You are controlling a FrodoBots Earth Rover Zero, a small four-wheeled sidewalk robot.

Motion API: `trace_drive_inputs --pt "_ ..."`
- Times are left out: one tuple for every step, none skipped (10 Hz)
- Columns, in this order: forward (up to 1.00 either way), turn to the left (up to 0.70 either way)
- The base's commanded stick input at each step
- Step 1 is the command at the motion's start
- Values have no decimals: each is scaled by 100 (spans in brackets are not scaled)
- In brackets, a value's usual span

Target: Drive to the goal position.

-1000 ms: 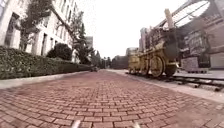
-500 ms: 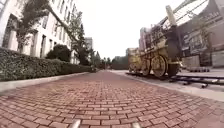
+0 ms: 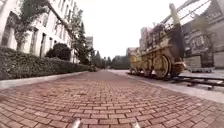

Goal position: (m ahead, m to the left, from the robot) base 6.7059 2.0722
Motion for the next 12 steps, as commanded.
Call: trace_drive_inputs --pt "45 0" --pt "45 0" --pt "45 0" --pt "45 0" --pt "45 0" --pt "45 0" --pt "45 0" --pt "45 0" --pt "45 0" --pt "45 0" --pt "45 0" --pt "45 0"
